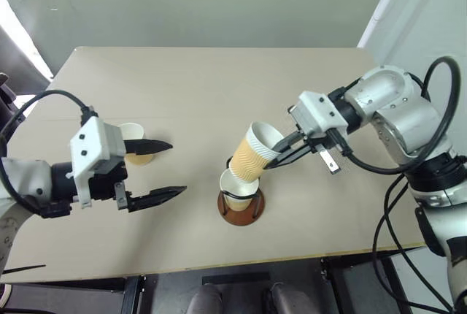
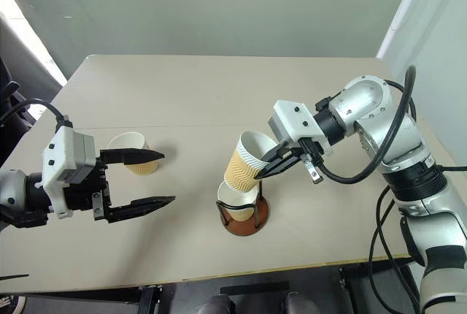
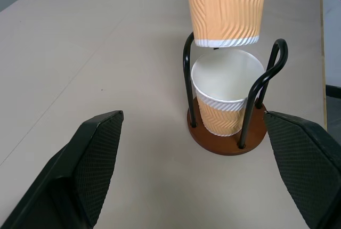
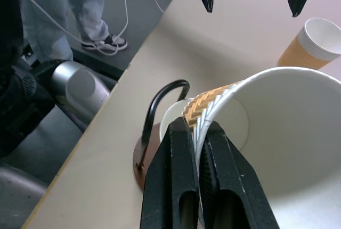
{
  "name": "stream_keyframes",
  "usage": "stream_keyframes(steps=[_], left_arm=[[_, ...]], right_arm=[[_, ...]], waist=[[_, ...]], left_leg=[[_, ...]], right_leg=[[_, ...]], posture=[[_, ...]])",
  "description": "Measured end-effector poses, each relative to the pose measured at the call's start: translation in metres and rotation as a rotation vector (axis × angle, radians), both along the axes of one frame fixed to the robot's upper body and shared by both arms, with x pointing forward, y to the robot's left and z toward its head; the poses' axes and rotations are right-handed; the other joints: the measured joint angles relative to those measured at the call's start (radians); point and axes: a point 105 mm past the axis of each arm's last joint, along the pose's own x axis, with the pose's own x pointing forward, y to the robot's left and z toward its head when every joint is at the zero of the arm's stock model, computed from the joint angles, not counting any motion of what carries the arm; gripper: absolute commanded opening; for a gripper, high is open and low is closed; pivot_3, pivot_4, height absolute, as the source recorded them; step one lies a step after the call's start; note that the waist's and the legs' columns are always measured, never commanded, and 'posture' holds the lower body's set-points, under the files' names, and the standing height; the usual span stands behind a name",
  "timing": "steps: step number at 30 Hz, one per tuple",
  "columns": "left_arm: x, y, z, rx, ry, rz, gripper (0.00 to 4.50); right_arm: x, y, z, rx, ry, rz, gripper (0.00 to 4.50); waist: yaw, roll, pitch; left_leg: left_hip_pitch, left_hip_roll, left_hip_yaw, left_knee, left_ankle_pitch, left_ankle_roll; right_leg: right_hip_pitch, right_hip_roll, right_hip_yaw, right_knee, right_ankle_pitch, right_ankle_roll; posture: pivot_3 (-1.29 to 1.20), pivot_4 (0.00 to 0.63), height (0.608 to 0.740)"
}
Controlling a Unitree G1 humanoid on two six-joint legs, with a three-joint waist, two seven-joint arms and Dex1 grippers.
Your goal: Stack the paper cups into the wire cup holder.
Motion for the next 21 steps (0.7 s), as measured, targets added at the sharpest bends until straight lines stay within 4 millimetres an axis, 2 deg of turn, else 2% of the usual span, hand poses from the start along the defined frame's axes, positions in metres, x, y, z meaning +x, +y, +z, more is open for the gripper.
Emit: stream_keyframes(steps=[5,6,9,18,19,21], left_arm=[[0.000,0.001,-0.001,0.001,0.005,0.003,4.50],[0.000,0.001,-0.002,0.002,0.009,0.006,4.50],[0.000,0.002,-0.004,0.005,0.019,0.012,4.50],[0.002,0.006,-0.005,0.019,0.019,0.032,4.50],[0.005,0.010,-0.004,0.031,0.009,0.048,4.50],[0.019,0.022,0.003,0.091,-0.032,0.113,4.50]], right_arm=[[0.000,0.003,-0.004,-0.013,-0.024,0.003,0.07],[-0.001,0.004,-0.006,-0.018,-0.027,0.007,0.24],[-0.002,0.005,-0.011,-0.035,-0.030,0.009,0.96],[0.003,0.006,-0.014,-0.051,-0.048,-0.015,4.25],[0.005,0.005,-0.013,-0.047,-0.045,-0.031,4.46],[0.017,-0.003,-0.005,-0.020,-0.024,-0.107,4.46]], waist=[[0.000,0.000,0.000],[0.000,0.000,0.000],[0.000,0.000,0.000],[0.000,0.000,0.000],[0.000,0.000,0.000],[0.004,0.000,0.000]], left_leg=[[0.000,0.000,0.000,0.000,0.000,0.000],[0.000,0.000,0.000,0.000,0.000,0.001],[0.000,0.000,0.000,0.000,0.000,0.000],[0.001,0.000,0.000,0.000,0.000,0.000],[0.001,0.000,-0.001,0.000,0.000,0.000],[0.001,0.000,-0.002,0.001,-0.001,0.001]], right_leg=[[0.000,0.000,0.000,0.001,0.000,0.000],[0.000,0.000,0.000,0.001,0.000,0.000],[0.000,0.000,0.000,0.001,0.000,0.000],[0.000,0.000,0.000,0.001,0.000,0.000],[0.000,0.000,0.000,0.001,0.000,0.000],[0.000,0.000,0.000,0.001,0.000,0.000]], posture=[[0.00,0.150,0.740],[0.00,0.150,0.740],[0.00,0.150,0.740],[0.00,0.150,0.740],[0.00,0.150,0.740],[0.00,0.150,0.740]])
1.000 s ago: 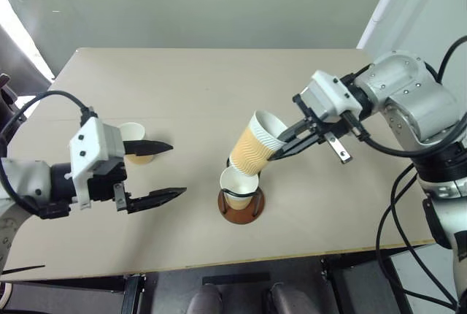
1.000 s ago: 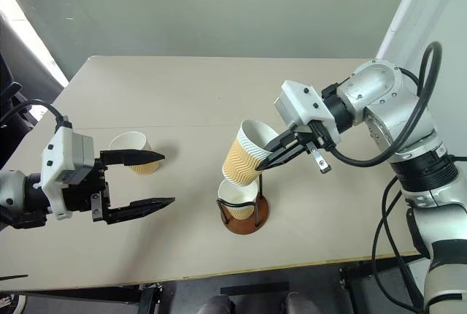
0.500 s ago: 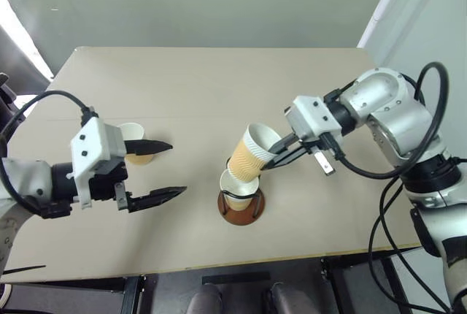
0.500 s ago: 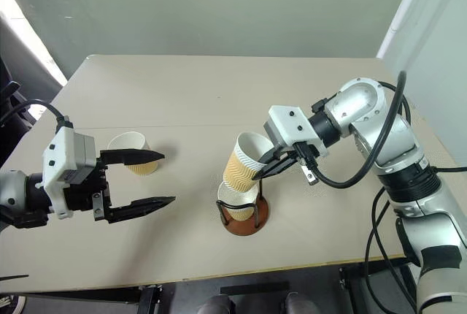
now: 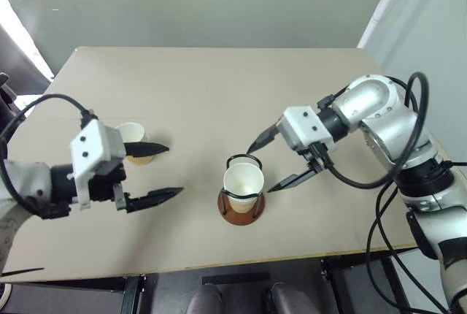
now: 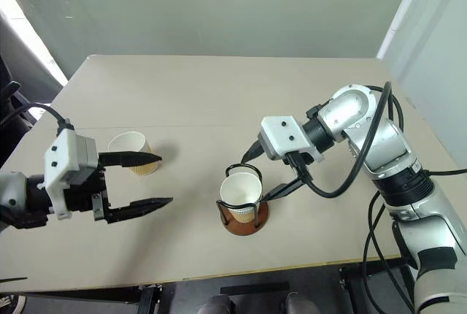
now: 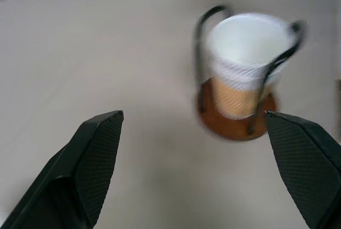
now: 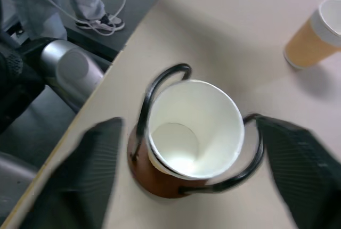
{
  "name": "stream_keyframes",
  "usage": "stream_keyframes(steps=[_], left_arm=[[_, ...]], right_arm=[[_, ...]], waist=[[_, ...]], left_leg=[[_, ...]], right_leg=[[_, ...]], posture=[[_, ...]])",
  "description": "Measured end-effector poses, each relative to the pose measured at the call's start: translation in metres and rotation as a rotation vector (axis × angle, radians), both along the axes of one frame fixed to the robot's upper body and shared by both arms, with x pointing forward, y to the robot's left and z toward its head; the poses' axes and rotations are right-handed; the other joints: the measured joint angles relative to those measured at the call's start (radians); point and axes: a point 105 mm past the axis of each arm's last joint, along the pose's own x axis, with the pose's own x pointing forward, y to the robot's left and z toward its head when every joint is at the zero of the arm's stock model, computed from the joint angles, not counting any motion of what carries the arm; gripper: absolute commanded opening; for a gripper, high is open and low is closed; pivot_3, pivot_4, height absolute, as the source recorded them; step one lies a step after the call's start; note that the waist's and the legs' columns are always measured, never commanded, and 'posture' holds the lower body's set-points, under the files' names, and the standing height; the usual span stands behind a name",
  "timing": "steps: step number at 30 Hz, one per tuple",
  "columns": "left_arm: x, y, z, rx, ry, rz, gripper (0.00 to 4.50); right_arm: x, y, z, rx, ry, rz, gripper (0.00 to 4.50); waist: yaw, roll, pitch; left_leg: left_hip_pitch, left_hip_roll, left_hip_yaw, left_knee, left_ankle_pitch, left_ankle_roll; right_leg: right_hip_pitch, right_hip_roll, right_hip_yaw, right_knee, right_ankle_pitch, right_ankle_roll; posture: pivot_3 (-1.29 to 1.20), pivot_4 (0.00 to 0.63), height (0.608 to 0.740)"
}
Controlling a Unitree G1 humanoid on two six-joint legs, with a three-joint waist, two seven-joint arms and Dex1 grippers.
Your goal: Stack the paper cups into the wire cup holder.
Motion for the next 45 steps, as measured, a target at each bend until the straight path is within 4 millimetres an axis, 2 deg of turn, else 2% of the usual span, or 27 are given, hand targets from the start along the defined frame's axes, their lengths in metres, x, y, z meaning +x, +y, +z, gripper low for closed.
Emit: stream_keyframes(steps=[3,5,8,10,12,15,17,21,24,32,35,37,45], left_arm=[[0.029,0.030,0.008,0.143,-0.079,0.147,4.50],[0.043,0.046,0.010,0.198,-0.106,0.214,4.50],[0.064,0.062,0.005,0.278,-0.118,0.272,4.50],[0.074,0.064,0.001,0.317,-0.113,0.272,4.50],[0.086,0.060,-0.005,0.315,-0.110,0.253,4.50],[0.100,0.061,-0.023,0.356,-0.060,0.238,4.50],[0.106,0.061,-0.037,0.377,-0.020,0.221,4.50],[0.116,0.066,-0.038,0.419,-0.028,0.220,4.50],[0.122,0.063,-0.040,0.413,-0.036,0.202,3.93],[0.124,0.055,-0.040,0.407,-0.028,0.139,1.14],[0.121,0.056,-0.048,0.417,0.019,0.123,0.10],[0.118,0.058,-0.054,0.418,0.049,0.114,0.04],[0.115,0.058,-0.052,0.431,0.063,0.098,0.04]], right_arm=[[0.018,-0.029,0.033,0.150,0.067,-0.147,4.46],[0.025,-0.052,0.051,0.244,0.078,-0.228,4.46],[0.035,-0.068,0.065,0.392,0.119,-0.317,4.46],[0.038,-0.074,0.069,0.453,0.137,-0.361,4.46],[0.038,-0.080,0.062,0.469,0.157,-0.402,4.46],[0.035,-0.083,0.050,0.472,0.196,-0.432,4.46],[0.032,-0.085,0.049,0.476,0.201,-0.451,4.46],[0.026,-0.089,0.052,0.489,0.176,-0.481,4.46],[0.022,-0.091,0.049,0.483,0.176,-0.501,4.50],[0.014,-0.096,0.050,0.479,0.157,-0.532,4.50],[0.014,-0.097,0.048,0.479,0.167,-0.535,4.50],[0.013,-0.098,0.049,0.478,0.165,-0.539,4.50],[0.013,-0.098,0.050,0.483,0.149,-0.537,4.50]], waist=[[0.014,0.000,0.000],[0.020,-0.001,0.000],[0.022,-0.001,0.000],[0.020,-0.001,0.000],[0.021,-0.001,0.000],[0.020,0.000,0.000],[0.017,0.000,0.000],[0.013,-0.001,-0.001],[0.013,-0.001,-0.001],[0.004,0.001,-0.002],[0.002,0.001,-0.002],[0.002,0.001,-0.002],[0.003,0.001,-0.002]], left_leg=[[0.000,0.000,-0.001,0.000,-0.002,0.004],[0.000,-0.001,-0.001,-0.001,0.001,-0.002],[-0.002,-0.001,0.000,-0.003,0.001,-0.004],[-0.005,0.000,0.000,-0.005,0.002,-0.005],[-0.007,0.000,-0.001,-0.005,0.003,-0.006],[-0.012,0.000,-0.001,-0.004,0.003,-0.006],[-0.016,0.000,-0.001,-0.001,0.003,-0.006],[-0.016,-0.001,-0.001,0.000,0.003,-0.006],[-0.015,-0.001,-0.001,0.001,0.004,-0.005],[-0.012,-0.002,0.000,0.002,0.004,-0.003],[-0.012,-0.002,0.000,0.002,0.005,-0.003],[-0.013,-0.001,-0.001,0.002,0.005,-0.003],[-0.014,-0.002,-0.001,0.002,0.005,-0.002]], right_leg=[[0.000,-0.001,0.000,0.000,0.000,0.000],[-0.001,-0.001,0.000,-0.001,-0.001,-0.002],[-0.004,-0.001,0.000,0.000,-0.002,-0.003],[-0.008,-0.001,0.000,0.000,-0.002,-0.003],[-0.009,-0.001,0.000,0.000,-0.002,-0.003],[-0.013,-0.001,0.000,-0.001,-0.001,-0.002],[-0.017,-0.001,0.000,0.000,0.000,0.000],[-0.016,-0.001,0.001,-0.002,0.001,0.002],[-0.015,-0.001,0.001,-0.001,0.002,0.003],[-0.012,-0.001,0.002,-0.001,0.002,0.005],[-0.013,-0.001,0.003,-0.001,0.002,0.005],[-0.013,-0.001,0.002,0.000,0.002,0.005],[-0.013,-0.001,0.002,-0.001,0.002,0.006]], posture=[[0.00,0.150,0.740],[0.00,0.150,0.740],[0.00,0.150,0.740],[0.00,0.150,0.740],[0.00,0.150,0.740],[0.00,0.150,0.740],[0.00,0.150,0.740],[0.00,0.150,0.740],[0.00,0.150,0.740],[0.00,0.150,0.740],[0.00,0.150,0.740],[0.00,0.150,0.740],[0.00,0.150,0.740]])
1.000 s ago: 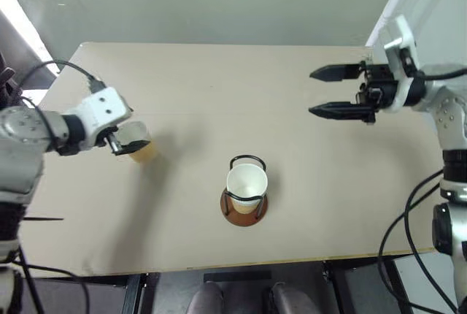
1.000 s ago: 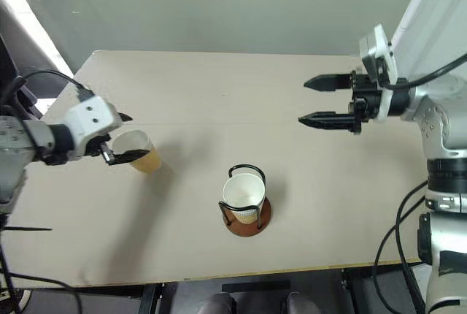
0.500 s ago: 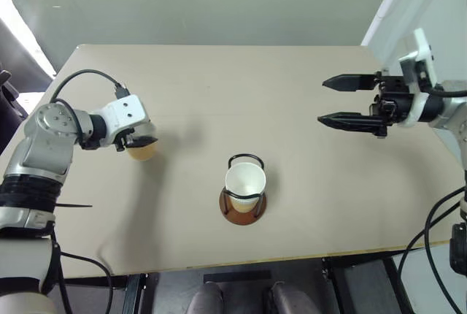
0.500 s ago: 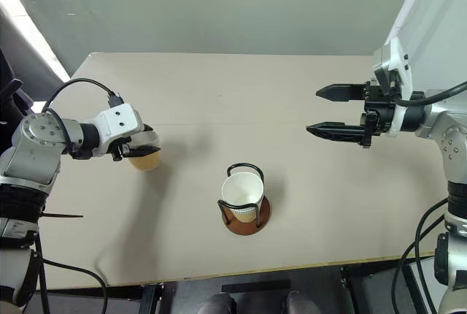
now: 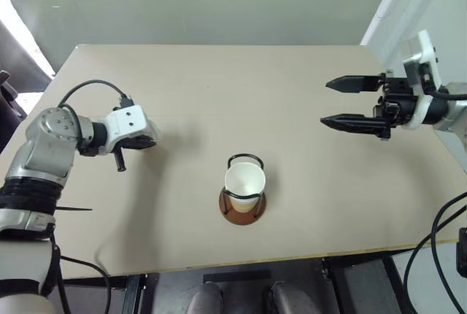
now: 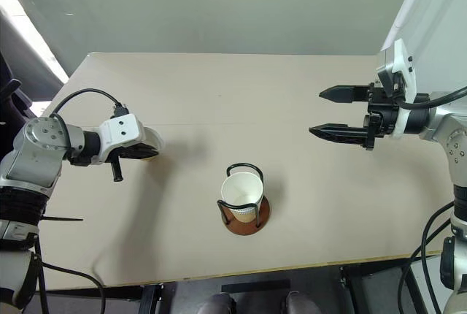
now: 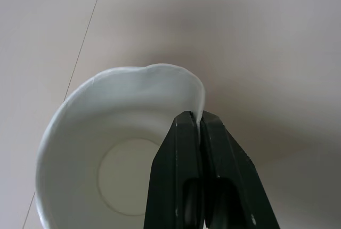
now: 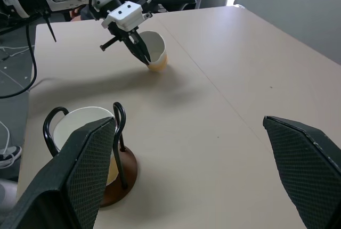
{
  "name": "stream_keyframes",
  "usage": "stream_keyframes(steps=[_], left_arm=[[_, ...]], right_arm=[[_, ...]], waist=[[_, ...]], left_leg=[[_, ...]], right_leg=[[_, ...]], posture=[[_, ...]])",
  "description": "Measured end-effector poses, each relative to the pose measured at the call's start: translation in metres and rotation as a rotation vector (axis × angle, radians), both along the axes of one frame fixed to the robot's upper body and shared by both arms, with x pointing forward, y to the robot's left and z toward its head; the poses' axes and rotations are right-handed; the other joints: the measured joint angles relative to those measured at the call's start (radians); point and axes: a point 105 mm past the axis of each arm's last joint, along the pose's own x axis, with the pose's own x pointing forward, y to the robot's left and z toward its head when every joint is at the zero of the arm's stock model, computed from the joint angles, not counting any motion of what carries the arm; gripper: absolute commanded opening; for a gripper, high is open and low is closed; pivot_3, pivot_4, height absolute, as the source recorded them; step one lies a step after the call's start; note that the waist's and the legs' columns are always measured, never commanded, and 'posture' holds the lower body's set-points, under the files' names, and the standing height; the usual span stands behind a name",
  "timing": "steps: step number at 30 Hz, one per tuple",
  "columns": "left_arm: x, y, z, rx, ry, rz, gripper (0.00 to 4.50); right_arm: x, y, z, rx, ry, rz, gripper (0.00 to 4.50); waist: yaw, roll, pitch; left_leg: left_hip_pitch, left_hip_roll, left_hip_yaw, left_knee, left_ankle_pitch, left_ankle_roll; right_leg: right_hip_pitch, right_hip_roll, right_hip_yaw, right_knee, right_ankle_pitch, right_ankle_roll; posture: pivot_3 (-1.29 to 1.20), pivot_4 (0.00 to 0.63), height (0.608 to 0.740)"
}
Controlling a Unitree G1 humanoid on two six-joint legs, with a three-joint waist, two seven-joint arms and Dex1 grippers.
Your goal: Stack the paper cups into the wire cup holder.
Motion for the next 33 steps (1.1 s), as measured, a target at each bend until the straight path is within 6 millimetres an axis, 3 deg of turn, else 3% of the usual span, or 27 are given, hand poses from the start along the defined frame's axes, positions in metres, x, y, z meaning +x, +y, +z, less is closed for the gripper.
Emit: stream_keyframes(steps=[6,9,12,16,19,23,29,33], left_arm=[[-0.002,0.000,0.023,-0.039,-0.056,0.002,0.04],[-0.009,-0.017,0.056,-0.106,-0.119,-0.077,0.04],[-0.024,-0.034,0.077,-0.184,-0.121,-0.177,0.04],[-0.057,-0.071,0.091,-0.311,-0.035,-0.411,0.04],[-0.073,-0.097,0.090,-0.363,0.031,-0.555,0.04],[-0.074,-0.118,0.089,-0.385,0.082,-0.656,0.04],[-0.071,-0.147,0.126,-0.382,0.003,-0.812,0.04],[-0.083,-0.161,0.140,-0.422,0.018,-0.932,0.04]], right_arm=[[0.001,0.000,-0.001,-0.003,-0.006,0.002,4.50],[0.001,0.001,-0.001,-0.005,-0.010,0.005,4.50],[0.002,0.001,-0.001,-0.004,-0.011,0.003,4.50],[0.002,0.001,-0.001,-0.006,-0.021,0.003,4.50],[0.000,0.001,-0.006,-0.016,-0.023,0.003,4.50],[-0.004,0.001,-0.013,-0.035,-0.019,-0.005,4.50],[-0.016,-0.001,-0.019,-0.062,-0.021,-0.024,4.50],[-0.030,-0.002,-0.030,-0.111,0.015,0.002,4.50]], waist=[[0.000,0.000,0.000],[0.002,-0.001,0.000],[0.002,-0.001,0.000],[0.002,-0.001,0.000],[0.006,0.000,0.000],[0.007,-0.001,0.000],[0.012,-0.001,0.000],[0.012,0.000,0.000]], left_leg=[[-0.001,0.000,0.000,0.000,0.000,0.000],[-0.002,0.000,0.000,0.000,0.000,0.000],[-0.002,0.000,0.000,0.000,0.000,0.000],[-0.002,0.000,0.001,0.000,0.000,0.000],[-0.001,0.000,0.001,0.002,0.000,0.000],[-0.001,0.000,0.001,0.005,-0.001,0.002],[-0.003,-0.001,0.001,0.011,-0.004,0.006],[-0.004,-0.001,0.003,0.013,-0.005,0.009]], right_leg=[[-0.001,0.000,0.000,0.000,0.000,0.000],[-0.001,0.000,0.000,0.000,0.000,0.000],[-0.001,0.000,0.000,0.000,0.000,0.000],[-0.001,0.000,0.000,0.000,0.000,0.000],[0.000,0.000,0.000,0.000,0.000,0.000],[0.000,0.000,0.000,0.001,0.001,0.002],[0.003,0.000,0.000,0.000,0.001,0.004],[0.003,-0.001,0.001,-0.001,0.000,0.006]], posture=[[0.00,0.150,0.740],[0.00,0.150,0.740],[0.00,0.150,0.740],[0.00,0.150,0.740],[0.00,0.150,0.740],[0.00,0.150,0.740],[0.00,0.150,0.740],[0.00,0.150,0.740]])
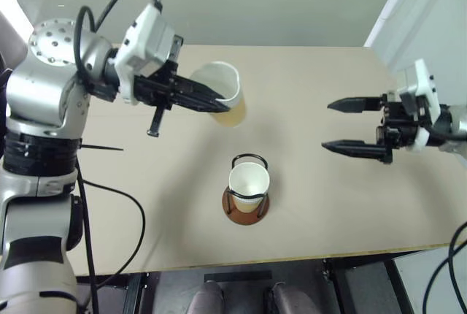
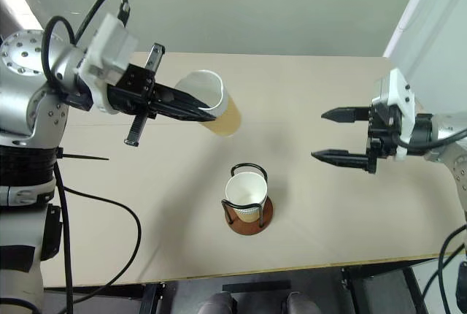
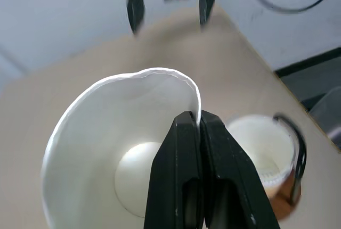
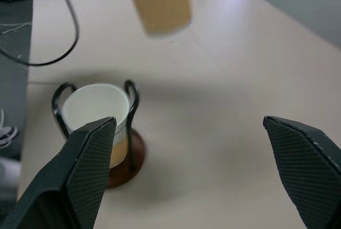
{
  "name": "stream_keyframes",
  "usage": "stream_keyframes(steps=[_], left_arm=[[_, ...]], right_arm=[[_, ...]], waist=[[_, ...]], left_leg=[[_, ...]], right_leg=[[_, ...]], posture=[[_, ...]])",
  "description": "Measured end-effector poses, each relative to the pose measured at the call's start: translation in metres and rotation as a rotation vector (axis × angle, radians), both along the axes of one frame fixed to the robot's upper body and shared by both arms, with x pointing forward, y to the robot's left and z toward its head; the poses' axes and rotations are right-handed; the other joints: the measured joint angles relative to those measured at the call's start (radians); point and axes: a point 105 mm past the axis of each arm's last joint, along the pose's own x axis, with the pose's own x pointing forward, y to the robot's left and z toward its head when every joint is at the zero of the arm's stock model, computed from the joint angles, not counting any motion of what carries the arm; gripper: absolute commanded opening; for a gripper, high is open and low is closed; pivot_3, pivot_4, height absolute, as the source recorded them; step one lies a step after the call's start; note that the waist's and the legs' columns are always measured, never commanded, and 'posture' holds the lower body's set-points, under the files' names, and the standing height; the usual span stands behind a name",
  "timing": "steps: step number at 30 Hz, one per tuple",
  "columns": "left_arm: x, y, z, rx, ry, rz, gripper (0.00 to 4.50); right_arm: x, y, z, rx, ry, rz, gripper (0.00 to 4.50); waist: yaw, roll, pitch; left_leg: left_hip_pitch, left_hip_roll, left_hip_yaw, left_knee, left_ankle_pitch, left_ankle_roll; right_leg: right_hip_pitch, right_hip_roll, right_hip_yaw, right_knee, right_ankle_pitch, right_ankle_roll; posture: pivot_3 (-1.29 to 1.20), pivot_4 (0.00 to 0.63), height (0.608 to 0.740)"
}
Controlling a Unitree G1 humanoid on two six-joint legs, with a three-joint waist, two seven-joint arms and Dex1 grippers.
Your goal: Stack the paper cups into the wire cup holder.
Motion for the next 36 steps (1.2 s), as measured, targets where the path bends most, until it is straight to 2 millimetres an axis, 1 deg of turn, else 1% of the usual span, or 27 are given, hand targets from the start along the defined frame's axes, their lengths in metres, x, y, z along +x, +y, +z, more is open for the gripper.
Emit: stream_keyframes(steps=[2,5,8,10,17,20,25,27,28,29,33,36], left_arm=[[-0.009,-0.010,-0.006,0.016,0.036,-0.079,0.04],[-0.022,-0.023,-0.020,0.070,0.093,-0.183,0.04],[-0.027,-0.029,-0.030,0.118,0.109,-0.232,0.04],[-0.027,-0.033,-0.037,0.164,0.093,-0.252,0.04],[-0.027,-0.037,-0.060,0.280,0.065,-0.299,0.04],[-0.026,-0.039,-0.065,0.301,0.052,-0.314,0.04],[-0.019,-0.038,-0.070,0.332,0.017,-0.309,0.04],[-0.014,-0.036,-0.074,0.354,0.011,-0.293,0.43],[-0.010,-0.035,-0.077,0.367,0.004,-0.277,0.75],[-0.008,-0.034,-0.078,0.374,0.006,-0.270,0.97],[-0.008,-0.033,-0.087,0.402,0.025,-0.278,2.35],[-0.008,-0.033,-0.089,0.406,0.025,-0.284,3.37]], right_arm=[[-0.006,0.003,-0.002,-0.018,0.000,0.024,4.50],[-0.011,0.005,0.002,-0.024,-0.019,0.039,4.50],[-0.010,0.005,0.002,-0.023,-0.020,0.032,4.50],[-0.011,0.005,0.003,-0.026,-0.025,0.026,4.50],[-0.022,0.004,0.003,-0.042,-0.013,0.029,4.50],[-0.033,0.005,-0.001,-0.062,0.007,0.052,4.50],[-0.039,0.007,0.000,-0.060,0.009,0.044,4.50],[-0.039,0.006,-0.001,-0.058,0.010,0.028,4.50],[-0.040,0.006,-0.001,-0.058,0.009,0.024,4.50],[-0.040,0.007,-0.001,-0.058,0.008,0.025,4.50],[-0.040,0.006,0.000,-0.058,0.002,0.011,4.50],[-0.039,0.006,0.000,-0.056,0.000,0.006,4.50]], waist=[[-0.002,0.000,0.000],[-0.002,0.000,0.000],[-0.001,0.000,0.000],[-0.001,0.000,0.000],[0.003,0.000,0.000],[0.004,0.000,0.000],[0.003,0.000,0.000],[0.004,0.000,0.000],[0.004,0.000,0.000],[0.004,0.000,0.000],[0.004,0.000,0.000],[0.004,0.000,0.000]], left_leg=[[0.000,-0.001,0.001,0.001,0.000,0.000],[0.001,-0.001,0.001,0.002,-0.001,0.001],[0.002,-0.002,0.001,0.003,-0.001,0.002],[0.002,-0.002,0.000,0.004,-0.002,0.003],[0.001,-0.004,0.000,0.003,-0.002,0.003],[0.001,-0.006,0.000,0.003,-0.002,0.004],[0.002,-0.008,0.000,0.004,-0.003,0.005],[0.001,-0.008,0.000,0.004,-0.003,0.006],[0.001,-0.008,0.000,0.004,-0.004,0.007],[0.001,-0.008,0.000,0.004,-0.004,0.007],[0.001,-0.008,0.000,0.004,-0.004,0.008],[0.001,-0.009,0.000,0.004,-0.005,0.008]], right_leg=[[0.000,0.000,0.001,0.000,0.000,0.001],[0.001,0.000,0.002,0.000,0.001,0.003],[0.003,-0.001,0.002,0.000,0.001,0.004],[0.003,-0.001,0.002,0.000,0.001,0.004],[0.003,-0.002,0.002,-0.001,0.000,0.006],[0.003,-0.004,0.003,-0.001,-0.001,0.007],[0.004,-0.005,0.004,-0.001,-0.001,0.009],[0.005,-0.005,0.004,-0.001,-0.001,0.009],[0.005,-0.005,0.004,-0.001,-0.001,0.010],[0.005,-0.005,0.004,-0.001,-0.001,0.010],[0.005,-0.006,0.004,-0.002,-0.001,0.010],[0.005,-0.007,0.004,-0.002,-0.001,0.011]], posture=[[0.00,0.150,0.740],[0.00,0.150,0.740],[0.00,0.150,0.740],[0.00,0.150,0.740],[0.00,0.150,0.740],[0.00,0.150,0.740],[0.00,0.150,0.740],[0.00,0.150,0.740],[0.00,0.150,0.740],[0.00,0.150,0.740],[0.00,0.150,0.740],[0.00,0.150,0.740]])
